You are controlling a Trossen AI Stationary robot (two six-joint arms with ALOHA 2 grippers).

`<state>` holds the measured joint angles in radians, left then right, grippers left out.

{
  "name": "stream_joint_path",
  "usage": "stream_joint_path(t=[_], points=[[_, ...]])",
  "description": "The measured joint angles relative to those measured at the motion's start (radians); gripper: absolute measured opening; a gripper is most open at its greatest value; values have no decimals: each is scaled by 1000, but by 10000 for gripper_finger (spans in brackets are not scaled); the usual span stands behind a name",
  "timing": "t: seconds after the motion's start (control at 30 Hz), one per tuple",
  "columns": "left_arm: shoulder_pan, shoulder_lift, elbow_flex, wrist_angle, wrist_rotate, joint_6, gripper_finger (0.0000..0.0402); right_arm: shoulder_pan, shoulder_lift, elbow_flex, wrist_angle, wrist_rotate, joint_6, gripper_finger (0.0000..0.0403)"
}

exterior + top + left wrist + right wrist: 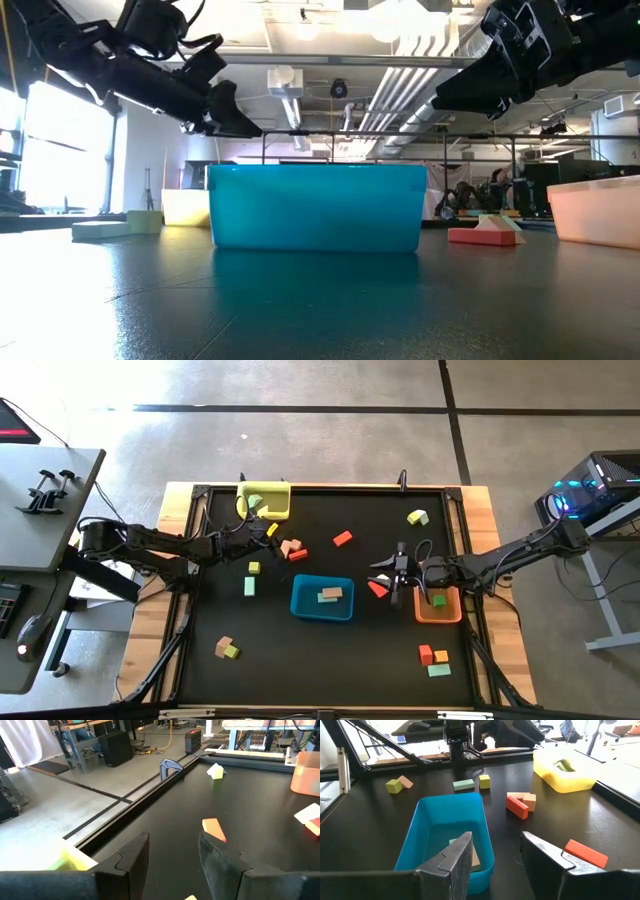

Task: Sort blocks by size
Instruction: Put the light orange square block into the orange bin

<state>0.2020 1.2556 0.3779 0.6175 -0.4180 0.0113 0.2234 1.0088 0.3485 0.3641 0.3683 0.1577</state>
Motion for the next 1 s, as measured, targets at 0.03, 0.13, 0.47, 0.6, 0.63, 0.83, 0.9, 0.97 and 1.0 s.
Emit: stream_joint_path(t=[0.03, 0.13, 0.47, 0.6, 0.63, 0.83, 0.9, 0.97, 1.0], points=[[0, 0, 0, 0, 0, 0, 156, 0, 0, 0, 0, 0, 0, 162], [0, 0, 0, 0, 0, 0, 156, -1, 0, 0, -14, 0, -8, 162], [0, 0, 0, 0, 0, 0, 156, -35, 0, 88, -286, 0, 38, 163], [0, 0, 0, 0, 0, 0, 156, -40, 0, 183, -530, 0, 111, 170], [0, 0, 0, 0, 0, 0, 156, -40, 0, 201, -579, -2, 129, 174], [0, 0, 0, 0, 0, 0, 156, -39, 0, 325, -814, -162, 273, 213], [0, 0, 0, 0, 0, 0, 156, -33, 0, 369, -859, -238, 330, 225], [0, 0, 0, 0, 0, 0, 156, -16, 0, 409, -892, -320, 396, 232], [0, 0, 0, 0, 0, 0, 156, -2, 0, 426, -905, -364, 439, 233]])
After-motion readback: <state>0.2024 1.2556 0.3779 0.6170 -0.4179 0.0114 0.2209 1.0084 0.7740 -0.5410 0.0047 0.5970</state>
